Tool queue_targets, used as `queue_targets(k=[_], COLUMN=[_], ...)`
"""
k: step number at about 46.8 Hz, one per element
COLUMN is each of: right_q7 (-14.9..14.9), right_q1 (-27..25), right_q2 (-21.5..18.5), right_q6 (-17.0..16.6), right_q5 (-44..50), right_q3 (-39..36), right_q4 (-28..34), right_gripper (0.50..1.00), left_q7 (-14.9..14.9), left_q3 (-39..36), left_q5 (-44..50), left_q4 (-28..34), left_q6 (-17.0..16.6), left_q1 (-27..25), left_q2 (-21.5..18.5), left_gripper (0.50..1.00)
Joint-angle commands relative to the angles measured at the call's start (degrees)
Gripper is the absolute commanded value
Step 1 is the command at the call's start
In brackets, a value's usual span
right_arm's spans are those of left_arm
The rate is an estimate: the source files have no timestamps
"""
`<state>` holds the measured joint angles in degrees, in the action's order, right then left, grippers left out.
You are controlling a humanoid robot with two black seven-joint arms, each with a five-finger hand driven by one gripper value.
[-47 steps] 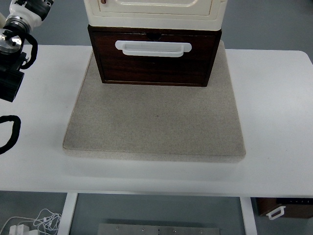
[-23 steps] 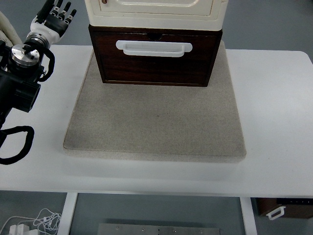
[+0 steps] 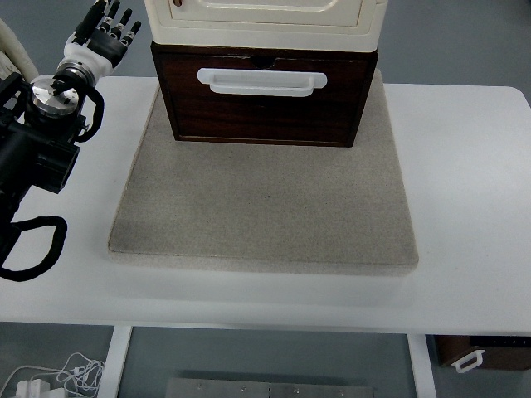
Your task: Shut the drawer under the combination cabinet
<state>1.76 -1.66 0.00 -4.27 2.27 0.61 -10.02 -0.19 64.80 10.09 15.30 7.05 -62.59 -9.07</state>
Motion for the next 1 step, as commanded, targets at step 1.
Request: queue_targets(k=[1], right_q7=[0.0], right_q1=[0.0], right_q2=[0.0], right_q6=[0.1], right_q5=[0.0], right_q3=[0.0], right_q4=[0.0], right_gripper=[0.952], left_q7=[-0.2], left_q3=[-0.2], left_q5=[-0.2], left_q4=[0.1], left_q6=[0.0], left_q1=[0.0], left_q2=[0.3], left_gripper=[0.999])
